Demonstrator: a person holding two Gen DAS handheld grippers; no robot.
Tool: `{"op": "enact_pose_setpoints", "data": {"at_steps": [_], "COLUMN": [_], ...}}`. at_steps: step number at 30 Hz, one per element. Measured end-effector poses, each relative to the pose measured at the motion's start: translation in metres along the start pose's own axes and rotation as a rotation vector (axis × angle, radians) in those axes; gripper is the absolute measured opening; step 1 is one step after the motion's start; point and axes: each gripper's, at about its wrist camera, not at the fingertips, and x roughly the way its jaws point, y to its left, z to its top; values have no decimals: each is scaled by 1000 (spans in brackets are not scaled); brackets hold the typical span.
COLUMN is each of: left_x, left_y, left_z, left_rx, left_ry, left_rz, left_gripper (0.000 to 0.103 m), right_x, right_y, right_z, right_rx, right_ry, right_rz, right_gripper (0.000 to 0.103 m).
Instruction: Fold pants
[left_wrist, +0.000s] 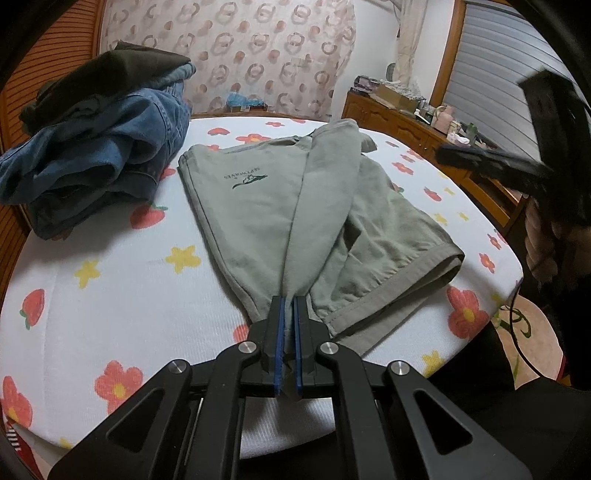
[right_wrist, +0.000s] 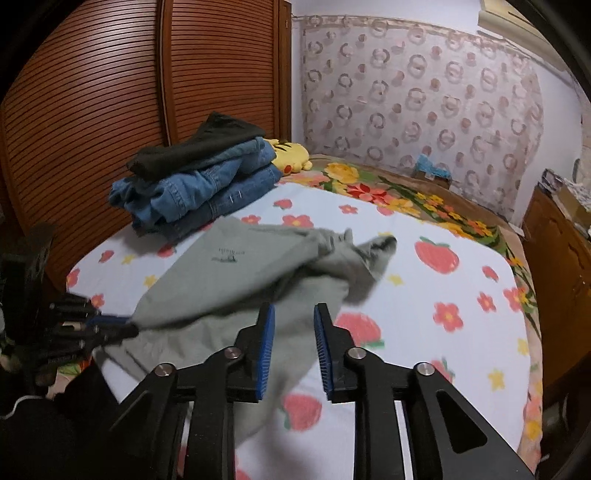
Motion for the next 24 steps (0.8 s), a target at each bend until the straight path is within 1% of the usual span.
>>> {"op": "enact_pose_setpoints", "data": {"at_steps": [5,10,13,16,19,24], "left_x": [1,1,1,1,1,1], "left_y": [0,0,1,1,0,0], "left_z": [0,0,1,0,0,0], "left_rx": [0,0,1,2,1,0], "left_ry": [2,2,3,3,3,3], "left_rz": [-2,-1,-1,0,0,-1], "left_gripper": [5,5,5,5,5,5], "right_x": [-17,-30,-32,-35,-34,-29], "right_y": [6,13,14,17,18,26], "right_z": [-22,-42,-48,-53,-57,-61], "right_rx": [46,62,78,86,96,72], "right_ry": [9,27,34,34,44,59], "right_rz": [10,6,10,0,18,26], "right_gripper": [23,24,30,30,30,30]}}
